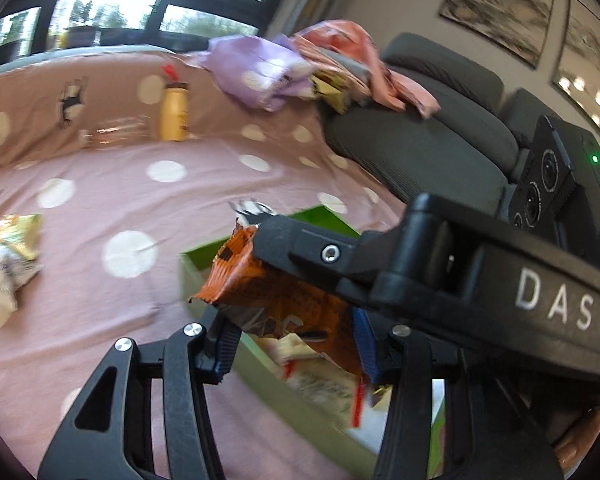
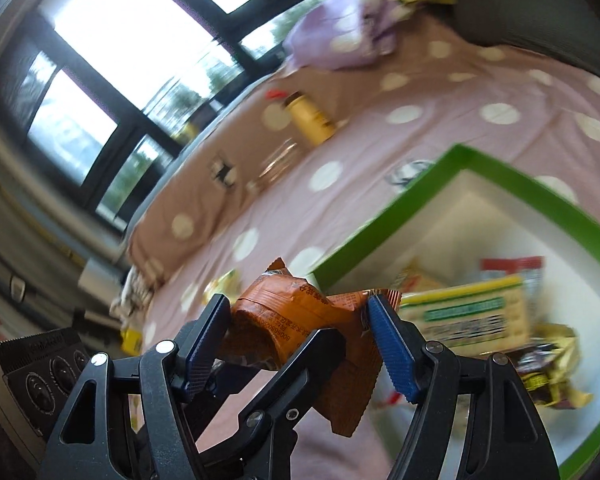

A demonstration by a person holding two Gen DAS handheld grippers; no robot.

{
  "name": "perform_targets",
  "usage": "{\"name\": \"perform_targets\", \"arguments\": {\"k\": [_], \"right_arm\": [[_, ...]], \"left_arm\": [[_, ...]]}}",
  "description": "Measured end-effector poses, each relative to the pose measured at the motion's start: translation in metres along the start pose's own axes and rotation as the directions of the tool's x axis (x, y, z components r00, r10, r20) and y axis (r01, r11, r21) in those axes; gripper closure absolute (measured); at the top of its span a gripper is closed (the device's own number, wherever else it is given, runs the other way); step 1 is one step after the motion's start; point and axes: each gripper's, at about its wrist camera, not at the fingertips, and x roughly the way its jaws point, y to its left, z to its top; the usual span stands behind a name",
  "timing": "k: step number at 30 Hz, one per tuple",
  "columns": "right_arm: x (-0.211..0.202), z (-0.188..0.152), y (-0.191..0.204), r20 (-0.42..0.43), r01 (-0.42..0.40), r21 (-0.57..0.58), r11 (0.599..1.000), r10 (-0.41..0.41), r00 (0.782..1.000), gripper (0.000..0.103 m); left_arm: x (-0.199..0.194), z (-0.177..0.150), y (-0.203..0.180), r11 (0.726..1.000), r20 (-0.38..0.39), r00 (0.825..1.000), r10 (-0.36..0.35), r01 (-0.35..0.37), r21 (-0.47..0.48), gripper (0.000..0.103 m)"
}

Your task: Organize snacks

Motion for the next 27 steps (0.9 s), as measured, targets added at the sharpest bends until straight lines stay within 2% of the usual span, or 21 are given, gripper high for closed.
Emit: {"name": "perform_targets", "arguments": {"k": [9, 12, 18, 19, 22, 27], "right_arm": [[-0.014, 0.011, -0.051, 0.069, 0.057, 0.164, 0.985, -0.07, 0.995, 0.029], [-0.013, 0.011, -0.063, 0.069, 0.077, 0.213, 0.974, -0.094, 0.993, 0.029], [-0.013, 0.013, -0.074, 0.066, 0.172, 0.247, 0.954, -0.194, 0.979, 0.029], [-0.014, 0.013, -0.075, 0.069, 0.175, 0.251, 0.952, -0.198, 0.978, 0.029], [-0.019, 0.013, -0.076, 0.085, 0.172, 0.261, 0.95, -0.2, 0.976, 0.029], [-0.026, 0.014, -0.069, 0.122, 0.176, 0.25, 0.952, -0.211, 0.97, 0.025]], "left_arm": [[0.046, 0.004, -0.026, 0.996, -0.092, 0.993, -0.079, 0.082, 0.024, 0.054], [0.06, 0.002, -0.027, 0.996, -0.127, 0.988, -0.084, 0.085, -0.004, 0.054], [0.072, -0.007, -0.028, 0.996, -0.17, 0.982, -0.085, 0.08, -0.036, 0.049], [0.071, -0.008, -0.028, 0.996, -0.167, 0.982, -0.085, 0.081, -0.034, 0.047], [0.062, -0.006, -0.027, 0.998, -0.153, 0.987, -0.058, 0.054, -0.03, 0.029], [0.039, -0.002, -0.012, 0.997, -0.133, 0.991, -0.029, 0.02, -0.072, 0.021]]}}
